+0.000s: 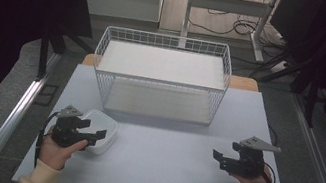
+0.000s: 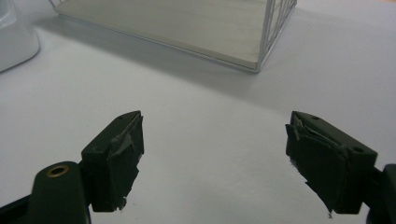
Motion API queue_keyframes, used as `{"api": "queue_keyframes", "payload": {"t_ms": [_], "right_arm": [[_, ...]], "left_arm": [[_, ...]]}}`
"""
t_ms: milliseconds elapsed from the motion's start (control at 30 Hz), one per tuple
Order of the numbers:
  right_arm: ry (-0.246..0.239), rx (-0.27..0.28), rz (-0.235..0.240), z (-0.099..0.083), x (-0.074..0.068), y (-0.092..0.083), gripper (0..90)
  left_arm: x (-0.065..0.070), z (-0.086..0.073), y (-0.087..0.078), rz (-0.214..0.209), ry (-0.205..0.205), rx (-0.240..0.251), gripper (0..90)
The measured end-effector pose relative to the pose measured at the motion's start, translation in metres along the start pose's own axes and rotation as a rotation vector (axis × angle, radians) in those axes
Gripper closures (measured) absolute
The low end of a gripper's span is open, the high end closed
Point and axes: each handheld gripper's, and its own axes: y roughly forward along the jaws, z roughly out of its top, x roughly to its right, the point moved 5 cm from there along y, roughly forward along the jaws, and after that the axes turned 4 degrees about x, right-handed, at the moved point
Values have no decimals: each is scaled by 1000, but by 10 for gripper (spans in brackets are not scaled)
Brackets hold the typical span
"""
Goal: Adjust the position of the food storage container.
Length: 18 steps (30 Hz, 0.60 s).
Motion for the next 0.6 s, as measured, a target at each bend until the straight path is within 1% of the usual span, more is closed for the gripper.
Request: {"api": "queue_keyframes", "payload": {"t_ms": [167,333,367,467,500,533,600], "right_arm": [[0,-6,-3,-1,2,1,209],[-3,-16,-3,-3,3,3,214],[-1,-19,-4,-4,3,4,217],[0,-19,-4,-4,4,4,219],[4,-20,-6,-3,5,4,220],[2,-19,-6,-3,5,5,221],[1,-19,-4,-2,6,6,224]], "left_arm": [[-4,1,-4,9,-11,11,251],[-8,2,-5,14,-22,9,259],[-11,1,-5,12,-30,5,276],[-13,2,-7,14,-35,7,287],[-16,2,-10,20,-43,10,291],[-16,2,-10,20,-43,10,293],[-24,3,-15,38,-56,13,296]]}}
